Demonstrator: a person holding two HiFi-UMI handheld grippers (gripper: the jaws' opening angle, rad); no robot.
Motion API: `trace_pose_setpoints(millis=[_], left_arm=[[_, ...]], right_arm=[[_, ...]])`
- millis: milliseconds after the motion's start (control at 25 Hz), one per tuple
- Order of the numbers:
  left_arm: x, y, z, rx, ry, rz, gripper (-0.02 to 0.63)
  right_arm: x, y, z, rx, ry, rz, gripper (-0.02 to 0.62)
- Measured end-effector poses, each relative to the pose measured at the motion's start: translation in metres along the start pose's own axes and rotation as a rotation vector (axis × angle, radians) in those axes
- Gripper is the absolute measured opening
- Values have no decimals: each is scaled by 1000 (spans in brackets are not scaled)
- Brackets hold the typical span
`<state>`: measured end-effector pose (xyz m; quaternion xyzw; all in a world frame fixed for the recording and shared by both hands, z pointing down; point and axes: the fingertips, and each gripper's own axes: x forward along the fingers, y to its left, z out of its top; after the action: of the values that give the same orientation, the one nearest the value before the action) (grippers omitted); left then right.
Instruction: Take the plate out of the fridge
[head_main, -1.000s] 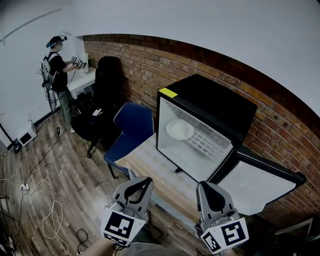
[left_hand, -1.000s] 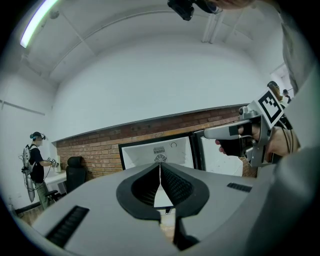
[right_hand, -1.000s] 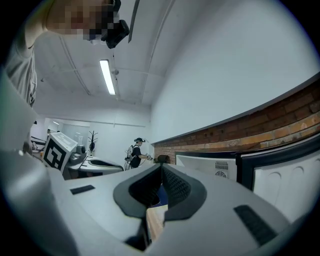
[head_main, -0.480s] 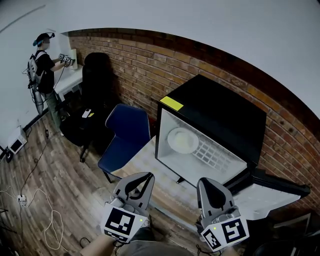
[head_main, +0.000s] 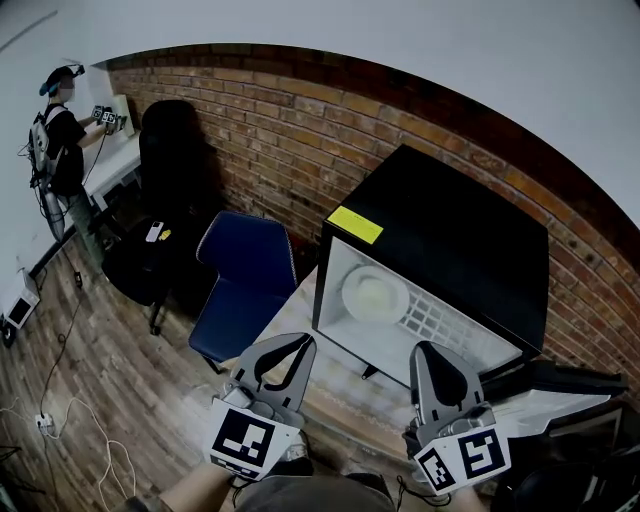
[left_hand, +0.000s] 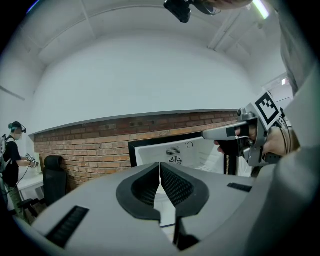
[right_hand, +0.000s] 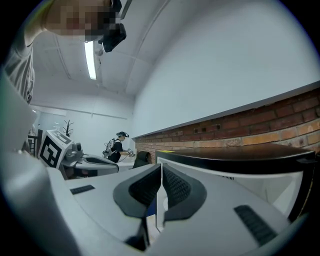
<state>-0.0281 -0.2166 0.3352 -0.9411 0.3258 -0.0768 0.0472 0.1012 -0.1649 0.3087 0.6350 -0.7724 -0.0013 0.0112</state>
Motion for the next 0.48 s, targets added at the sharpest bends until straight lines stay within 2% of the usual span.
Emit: trace_pose_setpoints(millis=[320, 480], left_arm=[[16, 7, 1, -22, -7, -36, 20], [27, 1, 5, 14, -21, -54, 20]], right_arm=[[6, -4, 1, -22, -1, -43, 32], [3, -8, 3, -16, -6, -41, 31]])
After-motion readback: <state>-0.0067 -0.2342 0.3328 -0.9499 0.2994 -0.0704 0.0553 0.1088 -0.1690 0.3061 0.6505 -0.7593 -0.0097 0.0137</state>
